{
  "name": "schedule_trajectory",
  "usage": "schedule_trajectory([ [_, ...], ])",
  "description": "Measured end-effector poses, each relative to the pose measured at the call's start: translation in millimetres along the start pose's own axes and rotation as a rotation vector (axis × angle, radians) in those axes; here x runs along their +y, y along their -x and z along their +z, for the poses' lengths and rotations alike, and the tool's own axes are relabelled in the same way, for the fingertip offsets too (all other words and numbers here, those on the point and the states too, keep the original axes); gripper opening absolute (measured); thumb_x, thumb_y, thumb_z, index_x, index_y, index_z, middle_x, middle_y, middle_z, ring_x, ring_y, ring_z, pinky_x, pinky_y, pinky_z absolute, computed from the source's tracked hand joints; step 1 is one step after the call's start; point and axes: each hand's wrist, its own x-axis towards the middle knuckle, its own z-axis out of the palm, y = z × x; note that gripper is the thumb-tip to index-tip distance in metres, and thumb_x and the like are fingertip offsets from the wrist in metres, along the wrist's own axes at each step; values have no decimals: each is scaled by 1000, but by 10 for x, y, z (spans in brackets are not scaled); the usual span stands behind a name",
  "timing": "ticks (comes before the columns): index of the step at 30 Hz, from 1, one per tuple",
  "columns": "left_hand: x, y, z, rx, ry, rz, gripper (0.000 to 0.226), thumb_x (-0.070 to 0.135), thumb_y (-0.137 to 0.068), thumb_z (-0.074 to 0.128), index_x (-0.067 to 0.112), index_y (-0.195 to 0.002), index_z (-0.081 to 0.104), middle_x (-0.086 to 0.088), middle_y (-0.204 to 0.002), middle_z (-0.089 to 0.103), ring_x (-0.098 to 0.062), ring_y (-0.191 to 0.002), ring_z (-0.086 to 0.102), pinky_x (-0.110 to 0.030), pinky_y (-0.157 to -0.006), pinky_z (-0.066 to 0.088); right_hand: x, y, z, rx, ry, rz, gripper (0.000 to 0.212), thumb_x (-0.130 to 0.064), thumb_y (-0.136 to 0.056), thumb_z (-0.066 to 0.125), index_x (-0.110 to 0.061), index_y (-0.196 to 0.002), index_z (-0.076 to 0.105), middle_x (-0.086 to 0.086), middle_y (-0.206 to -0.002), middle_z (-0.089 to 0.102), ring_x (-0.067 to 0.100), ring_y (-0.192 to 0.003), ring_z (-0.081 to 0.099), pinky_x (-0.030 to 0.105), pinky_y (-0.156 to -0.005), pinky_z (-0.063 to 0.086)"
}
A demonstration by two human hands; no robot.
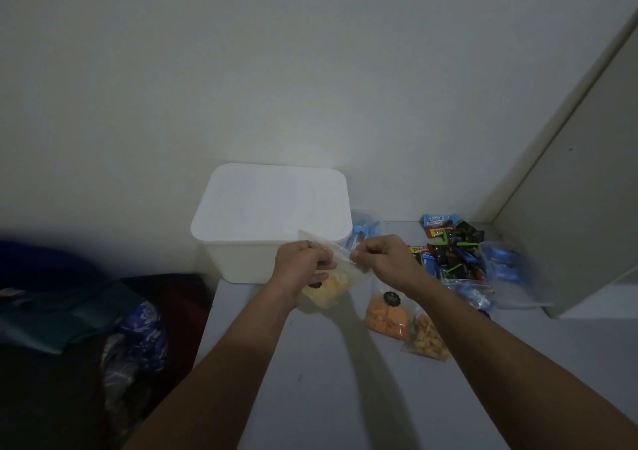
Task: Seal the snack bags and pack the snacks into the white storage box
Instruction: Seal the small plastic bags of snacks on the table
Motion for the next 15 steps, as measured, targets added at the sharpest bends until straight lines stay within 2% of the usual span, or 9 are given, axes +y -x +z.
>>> schedule_trajectory([
  [2,-21,-11,-13,39,-29,1,1,2,-77,62,3,-77,62,-12,-73,63,-24,-74,67,-40,-77,58,3,-21,4,-15,29,-4,29,-18,-90,62,-27,-62,63,-4,-62,60,10,-61,54,26,-64,45],
  [4,-65,-32,-43,168,-28,0,4,5,-74,57,5,-76,61,-9,-74,62,-25,-72,65,-42,-77,57,13,-47,-9,-47,70,-11,30,-20,-91,60,-28,-62,61,-6,-62,57,9,-61,51,26,-64,44],
  [6,-164,-78,-109,290,-97,63,18,9,-72,55,11,-89,58,-3,-85,59,-23,-80,60,-44,-80,55,22,-88,-49,-90,106,-5,24,-19,-91,60,-21,-67,65,-7,-64,57,8,-62,51,26,-65,44],
  [8,-288,-113,-170,285,-226,91,31,7,-74,59,18,-102,57,0,-97,57,-22,-90,58,-41,-84,52,18,-141,-93,-143,147,13,17,-19,-91,61,-10,-78,69,-6,-70,60,7,-66,55,23,-67,46],
  [9,-352,-139,-188,258,-252,84,28,6,-76,61,18,-101,61,-1,-97,60,-23,-91,59,-42,-84,52,18,-175,-109,-162,164,19,16,-19,-90,61,-9,-80,70,-6,-71,61,6,-67,56,21,-67,46],
  [11,-461,-178,-202,216,-220,41,10,7,-81,65,15,-85,67,-5,-89,65,-25,-86,62,-45,-79,56,42,-247,-112,-157,202,29,17,-22,-89,63,-17,-74,67,-8,-66,59,4,-64,53,19,-64,42],
  [13,-553,-213,-186,227,-127,-28,7,7,-85,66,11,-80,67,-10,-87,65,-24,-81,60,-44,-71,59,99,-313,-79,-97,235,55,25,-29,-89,63,-21,-65,61,-9,-60,54,5,-59,50,20,-60,40],
  [15,-658,-271,-157,269,-52,-84,10,6,-86,65,10,-77,66,-12,-88,64,-25,-84,60,-39,-68,60,177,-358,-34,-48,219,100,29,-39,-89,60,-16,-72,63,-5,-64,55,10,-64,54,26,-66,48],
])
